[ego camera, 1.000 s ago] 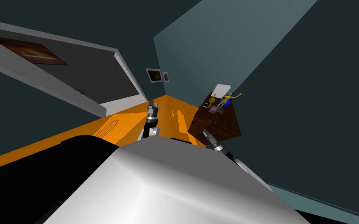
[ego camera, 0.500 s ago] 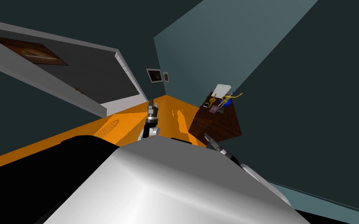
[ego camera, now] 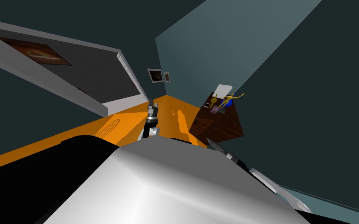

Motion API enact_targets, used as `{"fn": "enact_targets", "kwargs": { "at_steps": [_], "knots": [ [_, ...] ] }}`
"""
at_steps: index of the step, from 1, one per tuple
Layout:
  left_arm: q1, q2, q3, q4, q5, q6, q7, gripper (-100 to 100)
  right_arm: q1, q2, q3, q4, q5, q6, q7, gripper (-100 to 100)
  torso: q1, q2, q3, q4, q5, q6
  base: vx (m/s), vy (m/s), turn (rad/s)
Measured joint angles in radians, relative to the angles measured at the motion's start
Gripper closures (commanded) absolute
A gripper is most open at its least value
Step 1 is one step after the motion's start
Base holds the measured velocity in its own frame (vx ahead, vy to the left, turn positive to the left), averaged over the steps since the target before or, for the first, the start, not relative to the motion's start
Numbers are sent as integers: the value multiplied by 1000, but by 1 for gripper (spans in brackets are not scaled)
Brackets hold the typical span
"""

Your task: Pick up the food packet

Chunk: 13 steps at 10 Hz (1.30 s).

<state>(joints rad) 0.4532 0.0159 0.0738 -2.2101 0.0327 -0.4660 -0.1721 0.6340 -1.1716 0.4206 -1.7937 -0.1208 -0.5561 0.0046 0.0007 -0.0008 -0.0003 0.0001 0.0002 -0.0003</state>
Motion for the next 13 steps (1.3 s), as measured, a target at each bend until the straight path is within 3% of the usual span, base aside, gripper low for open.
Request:
{"fn": "enact_targets", "kwargs": {
  "at_steps": [3, 5, 6, 13],
  "knots": [
    [0, 0, 0, 0, 0, 0, 0, 0, 11, -85, 26, 59, 16, -19, -3, -100, 0, -1, -1, 0, 0, 0, 16, 5, 54],
    [0, 0, 0, 0, 0, 0, 0, 0, 17, -135, 29, 71, 19, -23, -6, -100, -1, -1, 0, 0, 0, 0, 16, 0, 50],
    [0, 0, 0, 0, 0, 0, 0, 0, 8, -161, 43, 111, 29, -42, -12, -100, -1, -2, -1, 0, 0, 0, 25, -8, 60],
    [0, 0, 0, 0, 0, 0, 0, 0, 55, -380, 54, 191, 78, -76, -13, -100, -3, -4, -2, -1, -1, 0, 51, -27, 114]
  ]
}}
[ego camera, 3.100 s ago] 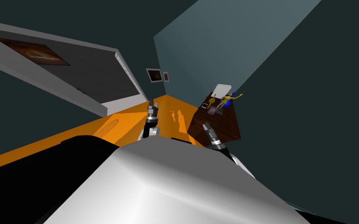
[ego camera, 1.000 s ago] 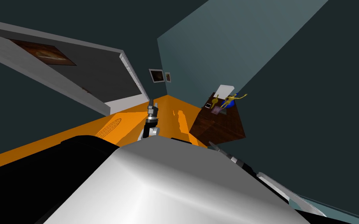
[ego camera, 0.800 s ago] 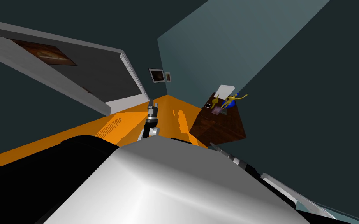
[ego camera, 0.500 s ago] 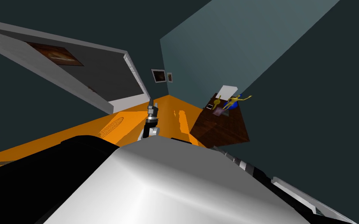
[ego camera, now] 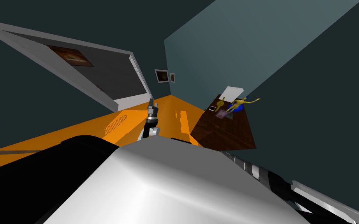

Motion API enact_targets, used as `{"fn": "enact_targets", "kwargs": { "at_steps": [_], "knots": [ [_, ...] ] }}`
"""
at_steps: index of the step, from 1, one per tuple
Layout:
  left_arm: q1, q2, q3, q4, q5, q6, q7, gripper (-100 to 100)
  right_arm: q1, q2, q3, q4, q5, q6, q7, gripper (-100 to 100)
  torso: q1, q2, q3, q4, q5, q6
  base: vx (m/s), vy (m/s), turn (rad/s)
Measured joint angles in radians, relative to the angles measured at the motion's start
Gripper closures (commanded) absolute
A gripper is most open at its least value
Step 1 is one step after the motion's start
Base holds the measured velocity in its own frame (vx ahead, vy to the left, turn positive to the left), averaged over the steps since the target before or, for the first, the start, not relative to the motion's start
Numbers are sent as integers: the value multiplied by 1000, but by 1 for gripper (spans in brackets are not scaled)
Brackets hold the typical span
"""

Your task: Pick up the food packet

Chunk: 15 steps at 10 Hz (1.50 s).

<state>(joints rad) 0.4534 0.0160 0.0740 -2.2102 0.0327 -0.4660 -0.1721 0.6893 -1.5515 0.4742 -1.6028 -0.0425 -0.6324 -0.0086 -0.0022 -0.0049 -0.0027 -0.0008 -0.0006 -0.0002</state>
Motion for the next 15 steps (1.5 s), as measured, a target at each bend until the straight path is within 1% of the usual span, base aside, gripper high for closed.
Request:
{"fn": "enact_targets", "kwargs": {
  "at_steps": [1, 2, 3, 4, 5, 6, 8, 9, 10, 11, 12, 13, 15],
  "knots": [
    [0, 0, 0, 0, 0, 0, 0, 0, -4, -24, 8, 17, 19, -5, -1, -100, -1, -1, 0, 0, 0, -1, 58, -42, 95],
    [0, 0, 0, 0, 0, 0, 0, 0, -4, -57, 8, 30, 26, -13, -9, -100, 0, -1, 0, 0, 0, 0, 25, -19, -4],
    [0, 0, 0, 0, 0, 0, 0, 0, -2, -75, 7, 35, 27, -19, -10, -100, 1, 1, 1, 0, 0, 0, 55, -33, 166],
    [0, 0, 0, 0, 0, 0, 0, 0, -5, -96, 13, 62, 48, -33, -13, -100, 0, 0, 0, 0, 0, -1, 62, -36, 114],
    [0, 0, 0, 0, 0, 0, 0, 0, 3, -126, 9, 64, 51, -37, -12, -100, 1, -1, 0, 0, 0, 0, 75, -61, 179],
    [0, 0, 0, 0, 0, 0, 0, 0, 32, -161, -4, 70, 48, -44, 1, -100, -1, -2, -1, 0, 0, -1, 62, -57, 113],
    [0, 0, 0, 0, 0, 0, 0, 0, 39, -225, -7, 103, 68, -71, 1, -100, -1, -2, -1, 0, 0, -1, 75, -51, 161],
    [0, 0, 0, 0, 0, 0, 0, 0, 39, -250, -7, 112, 80, -76, -1, -100, 0, -2, -1, 0, 0, 0, 92, -70, 176],
    [0, 0, 0, 0, 0, 0, 0, 0, 38, -275, -6, 135, 103, -89, -5, -100, -1, -3, -2, -1, 0, -1, 84, -64, 114],
    [0, 0, 0, 0, 0, 0, 0, 0, 37, -300, -8, 140, 116, -94, -11, -100, -1, -3, -2, -1, -1, 0, 78, -54, 189],
    [0, 0, 0, 0, 0, 0, 0, 0, 47, -328, -12, 155, 124, -104, -7, -100, 0, -3, -2, -1, 0, -1, 62, -54, 110],
    [0, 0, 0, 0, 0, 0, 0, 0, 53, -361, -14, 155, 125, -107, -3, -100, 0, -2, -1, 0, 0, 0, 94, -66, 197],
    [0, 0, 0, 0, 0, 0, 0, 0, 55, -405, -28, 182, 170, -125, -21, -100, 0, -3, -2, -1, 0, 0, 95, -47, 157]
  ]
}}
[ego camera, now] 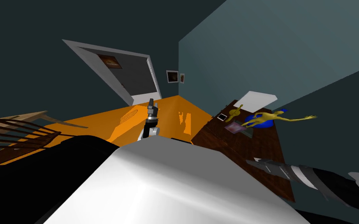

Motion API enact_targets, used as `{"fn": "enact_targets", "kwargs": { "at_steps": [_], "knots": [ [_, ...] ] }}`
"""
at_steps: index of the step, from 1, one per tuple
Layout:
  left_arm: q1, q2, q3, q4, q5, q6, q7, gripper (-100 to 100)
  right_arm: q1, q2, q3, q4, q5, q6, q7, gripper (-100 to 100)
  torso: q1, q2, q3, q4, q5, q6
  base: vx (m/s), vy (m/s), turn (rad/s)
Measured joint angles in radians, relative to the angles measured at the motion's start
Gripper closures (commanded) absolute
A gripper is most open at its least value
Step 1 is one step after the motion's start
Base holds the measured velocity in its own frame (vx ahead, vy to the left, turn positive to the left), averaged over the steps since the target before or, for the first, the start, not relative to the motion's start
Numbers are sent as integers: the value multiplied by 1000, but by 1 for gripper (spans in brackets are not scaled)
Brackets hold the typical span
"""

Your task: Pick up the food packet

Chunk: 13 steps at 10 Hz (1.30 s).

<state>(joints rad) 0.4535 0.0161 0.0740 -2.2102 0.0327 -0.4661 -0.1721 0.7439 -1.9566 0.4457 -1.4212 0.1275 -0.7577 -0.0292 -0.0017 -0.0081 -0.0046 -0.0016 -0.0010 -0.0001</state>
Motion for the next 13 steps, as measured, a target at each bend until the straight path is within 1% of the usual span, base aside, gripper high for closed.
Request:
{"fn": "enact_targets", "kwargs": {
  "at_steps": [1, 2, 3, 4, 5, 6, 7, 8, 9, 10, 11, 13],
  "knots": [
    [0, 0, 0, 0, 0, 0, 0, 0, 5, -17, -13, 23, 29, -18, -10, -100, 1, -1, -1, 0, 0, -1, 73, -51, 93],
    [0, 0, 0, 0, 0, 0, 0, 0, 10, -43, -12, 25, 25, -24, -6, -100, 1, 0, 0, 0, 0, 0, 15, -29, -17],
    [0, 0, 0, 0, 0, 0, 0, 0, 12, -62, -4, 20, 10, -21, 7, -100, 2, 4, 2, 1, 0, 1, 35, -34, 181],
    [0, 0, 0, 0, 0, 0, 0, 0, 8, -108, 27, 12, -22, -18, 34, -100, 2, 3, 2, 1, 1, -1, 50, -41, 120],
    [0, 0, 0, 0, 0, 0, 0, 0, 14, -119, 14, 22, -4, -24, 34, -100, 2, 3, 2, 1, 0, 0, 69, -39, 140],
    [0, 0, 0, 0, 0, 0, 0, 0, 22, -142, -2, 29, 21, -29, 22, -100, 2, 2, 1, 0, 1, 0, 106, -68, 270],
    [0, 0, 0, 0, 0, 0, 0, 0, 21, -177, 2, 33, 31, -36, 22, -100, 0, -1, -1, 0, 0, -1, 93, -64, 102],
    [0, 0, 0, 0, 0, 0, 0, 0, 41, -189, -28, 56, 54, -51, 13, -100, 0, -1, 0, 0, 0, 1, 77, -39, 91],
    [0, 0, 0, 0, 0, 0, 0, 0, 27, -223, -10, 59, 53, -62, 15, -100, 2, 0, 0, 0, 1, 0, 89, -33, 210],
    [0, 0, 0, 0, 0, 0, 0, 0, 28, -255, -11, 71, 61, -77, 19, -100, 3, -1, 0, 0, 1, 0, 94, -33, 195],
    [0, 0, 0, 0, 0, 0, 0, 0, 41, -277, -28, 90, 77, -93, 19, -100, 3, -1, -1, 0, 1, 0, 76, -16, 123],
    [0, 0, 0, 0, 0, 0, 0, 0, 46, -319, -35, 95, 91, -105, 18, -100, 5, 1, 0, 0, 1, 0, 49, 4, 51]
  ]
}}
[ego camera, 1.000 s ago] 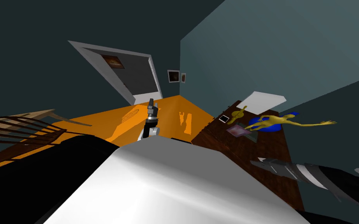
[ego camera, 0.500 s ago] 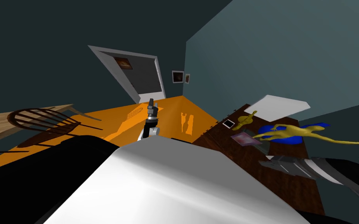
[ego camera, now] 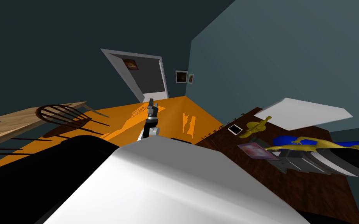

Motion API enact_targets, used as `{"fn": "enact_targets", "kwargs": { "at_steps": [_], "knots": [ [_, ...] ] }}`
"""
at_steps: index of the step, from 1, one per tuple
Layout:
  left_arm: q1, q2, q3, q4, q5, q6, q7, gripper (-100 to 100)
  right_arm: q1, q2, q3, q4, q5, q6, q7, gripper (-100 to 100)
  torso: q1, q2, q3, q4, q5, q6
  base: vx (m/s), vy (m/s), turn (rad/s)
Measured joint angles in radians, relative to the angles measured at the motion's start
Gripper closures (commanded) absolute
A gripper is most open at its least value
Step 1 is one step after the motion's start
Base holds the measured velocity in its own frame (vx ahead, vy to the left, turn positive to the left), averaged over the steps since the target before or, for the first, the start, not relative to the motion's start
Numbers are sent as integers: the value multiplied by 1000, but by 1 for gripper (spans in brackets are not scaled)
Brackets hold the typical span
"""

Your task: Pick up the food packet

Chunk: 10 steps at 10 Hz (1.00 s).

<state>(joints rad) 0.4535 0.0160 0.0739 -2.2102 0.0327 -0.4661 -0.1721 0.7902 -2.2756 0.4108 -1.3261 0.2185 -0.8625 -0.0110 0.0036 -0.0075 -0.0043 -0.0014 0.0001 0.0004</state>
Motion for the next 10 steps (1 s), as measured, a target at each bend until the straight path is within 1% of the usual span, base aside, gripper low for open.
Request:
{"fn": "enact_targets", "kwargs": {
  "at_steps": [1, 2, 3, 4, 6, 7, 10],
  "knots": [
    [0, 0, 0, 0, 0, 0, 0, 0, 0, -2, -1, 1, 1, -1, 0, 0, 0, 3, 1, 1, 0, 1, 7, 0, -1],
    [0, 0, 0, 0, 0, 0, 0, 0, 0, -2, -1, 0, 1, -1, 0, -100, 0, 5, 3, 1, 0, 1, 14, 7, 99],
    [0, 0, 0, 0, 0, 0, 0, 0, -2, 17, 8, -4, 6, 10, 5, -100, 0, 5, 3, 1, 0, 1, 22, 7, 83],
    [0, 0, 0, 0, 0, 0, 0, 0, 5, 38, 10, -4, 13, 24, 12, -100, 0, 5, 3, 1, 0, 1, 21, 7, 58],
    [0, 0, 0, 0, 0, 0, 0, 0, 33, 79, -10, 6, 29, 42, 19, -100, 0, 5, 3, 1, 0, 1, 12, 4, 32],
    [0, 0, 0, 0, 0, 0, 0, 0, 34, 81, -11, 7, 30, 45, 19, 100, 0, 6, 3, 1, 0, 1, 0, 0, 0],
    [0, 0, 0, 0, 0, 0, 0, 0, 34, 81, -11, 6, 30, 44, 20, 100, -1, 6, 3, 1, -1, 1, 0, 0, 0]
  ]
}}
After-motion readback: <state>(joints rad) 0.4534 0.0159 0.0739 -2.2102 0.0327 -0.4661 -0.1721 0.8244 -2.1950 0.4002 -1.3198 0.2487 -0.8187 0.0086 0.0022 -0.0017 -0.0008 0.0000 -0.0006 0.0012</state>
